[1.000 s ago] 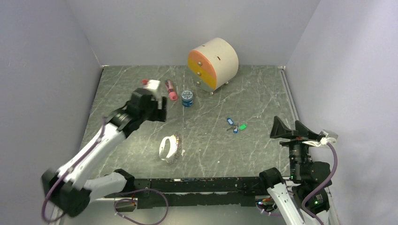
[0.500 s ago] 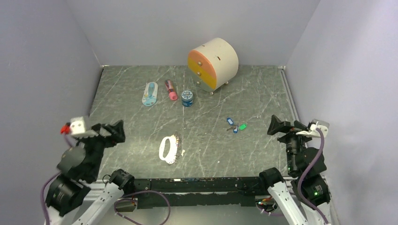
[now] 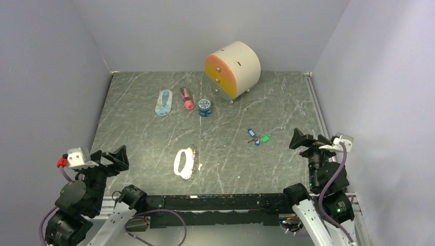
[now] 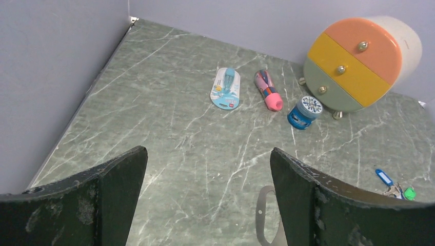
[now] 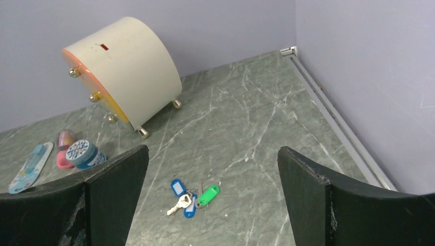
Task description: Remove the keys from the keyring
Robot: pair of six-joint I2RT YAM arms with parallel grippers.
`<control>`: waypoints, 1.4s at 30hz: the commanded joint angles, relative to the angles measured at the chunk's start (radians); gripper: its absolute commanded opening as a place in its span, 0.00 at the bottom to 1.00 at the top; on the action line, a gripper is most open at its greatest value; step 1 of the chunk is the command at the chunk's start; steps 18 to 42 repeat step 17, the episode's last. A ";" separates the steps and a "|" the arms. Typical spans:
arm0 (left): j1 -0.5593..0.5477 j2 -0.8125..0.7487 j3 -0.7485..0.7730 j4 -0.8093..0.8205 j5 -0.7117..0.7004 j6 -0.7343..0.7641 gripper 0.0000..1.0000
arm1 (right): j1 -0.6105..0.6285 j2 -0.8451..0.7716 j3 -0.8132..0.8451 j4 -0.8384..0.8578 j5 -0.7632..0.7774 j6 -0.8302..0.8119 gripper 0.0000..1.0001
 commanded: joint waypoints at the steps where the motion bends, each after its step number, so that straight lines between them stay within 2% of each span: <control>1: -0.001 -0.022 -0.003 -0.003 -0.046 -0.021 0.94 | 0.005 -0.021 -0.016 0.066 0.023 0.020 1.00; 42: 0.000 -0.022 -0.015 0.008 -0.039 -0.014 0.94 | 0.006 -0.018 -0.034 0.088 0.018 0.023 1.00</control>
